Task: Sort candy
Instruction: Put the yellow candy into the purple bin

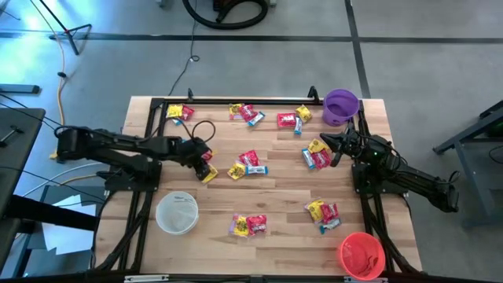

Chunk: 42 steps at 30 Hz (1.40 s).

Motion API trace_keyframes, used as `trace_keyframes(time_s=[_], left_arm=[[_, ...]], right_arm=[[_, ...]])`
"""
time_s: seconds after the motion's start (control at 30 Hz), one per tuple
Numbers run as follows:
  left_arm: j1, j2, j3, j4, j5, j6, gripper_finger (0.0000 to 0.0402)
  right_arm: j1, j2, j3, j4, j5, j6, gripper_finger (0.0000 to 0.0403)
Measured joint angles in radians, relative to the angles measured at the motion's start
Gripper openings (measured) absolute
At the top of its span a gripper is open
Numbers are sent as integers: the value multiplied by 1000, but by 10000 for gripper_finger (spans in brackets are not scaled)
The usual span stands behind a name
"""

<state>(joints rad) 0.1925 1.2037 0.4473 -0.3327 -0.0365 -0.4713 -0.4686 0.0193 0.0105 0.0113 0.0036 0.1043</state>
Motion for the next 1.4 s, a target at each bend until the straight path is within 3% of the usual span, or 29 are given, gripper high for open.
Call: trace_keyframes(time_s=[0.4, 0.87, 1.23, 1.4], left_arm=[[0, 99, 3, 61, 52, 13, 161], [-1, 33, 0, 64, 68, -15, 7], [32, 8, 165, 60, 92, 13, 9], [86, 8, 185, 149, 190, -9, 9]], right_arm=[[0, 0, 0, 0, 0, 0, 0], [0, 0, 0, 0, 0, 0, 0], [0, 0, 0, 0, 0, 0, 0], [0, 0, 0, 0, 0, 0, 0]])
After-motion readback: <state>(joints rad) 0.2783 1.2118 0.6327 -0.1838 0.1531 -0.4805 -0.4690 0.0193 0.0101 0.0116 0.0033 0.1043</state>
